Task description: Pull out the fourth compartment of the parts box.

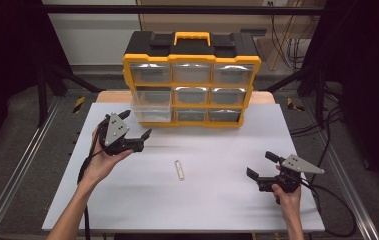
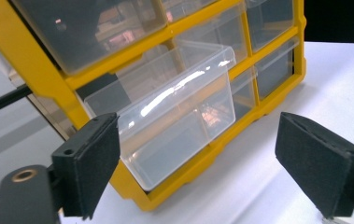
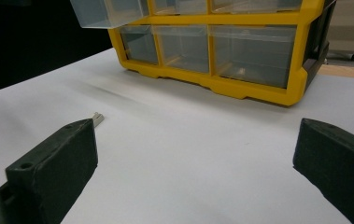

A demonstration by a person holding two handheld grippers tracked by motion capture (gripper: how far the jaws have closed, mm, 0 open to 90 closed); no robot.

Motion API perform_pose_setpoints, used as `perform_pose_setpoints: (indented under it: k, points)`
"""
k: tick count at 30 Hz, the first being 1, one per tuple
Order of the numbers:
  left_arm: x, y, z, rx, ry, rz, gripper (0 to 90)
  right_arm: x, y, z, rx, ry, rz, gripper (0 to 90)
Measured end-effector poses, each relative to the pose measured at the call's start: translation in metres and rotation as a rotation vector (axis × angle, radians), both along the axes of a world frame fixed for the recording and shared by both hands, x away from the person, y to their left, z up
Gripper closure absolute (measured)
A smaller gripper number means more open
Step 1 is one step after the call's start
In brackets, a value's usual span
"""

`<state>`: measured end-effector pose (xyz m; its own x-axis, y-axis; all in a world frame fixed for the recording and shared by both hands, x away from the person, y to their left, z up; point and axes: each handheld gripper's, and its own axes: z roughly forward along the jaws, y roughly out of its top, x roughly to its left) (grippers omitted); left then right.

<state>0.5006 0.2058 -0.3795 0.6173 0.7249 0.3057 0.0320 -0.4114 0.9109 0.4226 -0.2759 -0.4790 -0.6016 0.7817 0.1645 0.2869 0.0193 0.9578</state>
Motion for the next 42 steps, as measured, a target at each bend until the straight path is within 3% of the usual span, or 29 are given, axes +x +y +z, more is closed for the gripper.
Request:
perform_pose_setpoints:
  k: [11, 23, 31, 39, 42]
  points:
    - [-0.01, 0.012, -0.01, -0.089, 0.046, 0.022, 8.9, 0.0, 0.0, 0.0, 0.003, 0.002, -0.001, 0.4]
    - [-0.022, 0.025, -0.034, -0.179, 0.123, 0.035, 6.7, 0.0, 0.001, 0.0, 0.0, 0.007, -0.003, 0.5]
    - [-0.027, 0.032, -0.045, -0.194, 0.144, 0.048, 4.4, -0.001, 0.0, 0.0, 0.0, 0.007, -0.003, 0.4]
    - [-0.032, 0.037, -0.063, -0.226, 0.18, 0.013, 2.8, -0.001, 0.005, 0.003, -0.014, 0.016, 0.0, 0.3]
    - [-0.034, 0.041, -0.069, -0.217, 0.184, 0.002, 1.6, -0.001, 0.009, 0.005, -0.024, 0.016, 0.002, 0.3]
